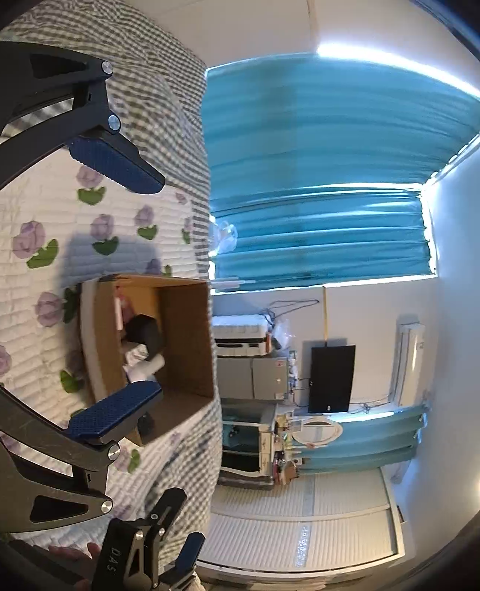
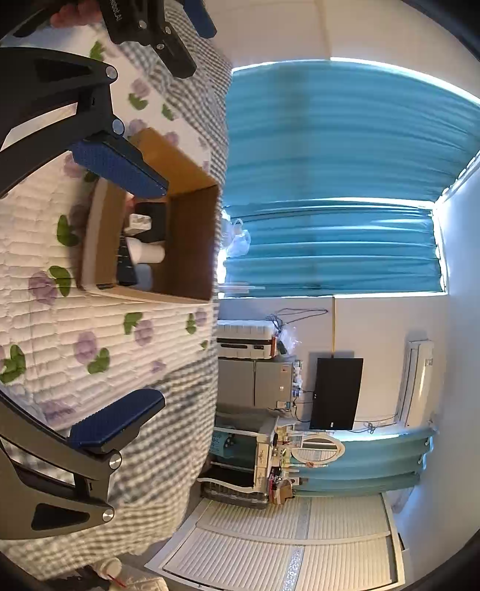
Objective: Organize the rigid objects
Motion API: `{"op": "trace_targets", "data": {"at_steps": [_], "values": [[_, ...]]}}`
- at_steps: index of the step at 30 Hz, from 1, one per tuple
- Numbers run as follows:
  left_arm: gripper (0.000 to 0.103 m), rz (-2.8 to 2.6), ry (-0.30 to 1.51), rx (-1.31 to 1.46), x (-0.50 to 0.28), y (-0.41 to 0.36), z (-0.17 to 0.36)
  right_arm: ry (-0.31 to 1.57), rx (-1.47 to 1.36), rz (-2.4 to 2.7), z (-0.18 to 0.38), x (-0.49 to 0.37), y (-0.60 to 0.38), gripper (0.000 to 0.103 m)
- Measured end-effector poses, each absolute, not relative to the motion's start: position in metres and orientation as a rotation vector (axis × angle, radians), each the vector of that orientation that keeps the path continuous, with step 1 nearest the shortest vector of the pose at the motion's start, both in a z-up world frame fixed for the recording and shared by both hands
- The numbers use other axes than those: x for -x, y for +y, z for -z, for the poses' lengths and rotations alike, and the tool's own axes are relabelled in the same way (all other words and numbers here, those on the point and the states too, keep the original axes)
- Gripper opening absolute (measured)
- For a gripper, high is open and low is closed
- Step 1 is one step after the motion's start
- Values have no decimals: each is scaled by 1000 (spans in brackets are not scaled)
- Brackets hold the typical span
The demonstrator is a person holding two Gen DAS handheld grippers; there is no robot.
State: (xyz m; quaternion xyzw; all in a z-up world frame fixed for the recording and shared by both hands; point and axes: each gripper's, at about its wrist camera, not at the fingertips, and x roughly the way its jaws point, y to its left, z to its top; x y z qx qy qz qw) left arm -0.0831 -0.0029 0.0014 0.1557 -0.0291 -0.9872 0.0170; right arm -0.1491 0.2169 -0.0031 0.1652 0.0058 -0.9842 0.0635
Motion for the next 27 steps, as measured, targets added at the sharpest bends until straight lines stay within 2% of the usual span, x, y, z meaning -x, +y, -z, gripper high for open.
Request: {"op": "trace_targets", "data": {"at_steps": [5, 27], "values": [[103, 3060, -96, -504, 83, -2, 8, 33, -541, 2949, 27, 158, 215, 103], [103, 3032, -61, -563, 88, -7, 20, 8, -571, 2965, 33, 158, 219, 103]]}}
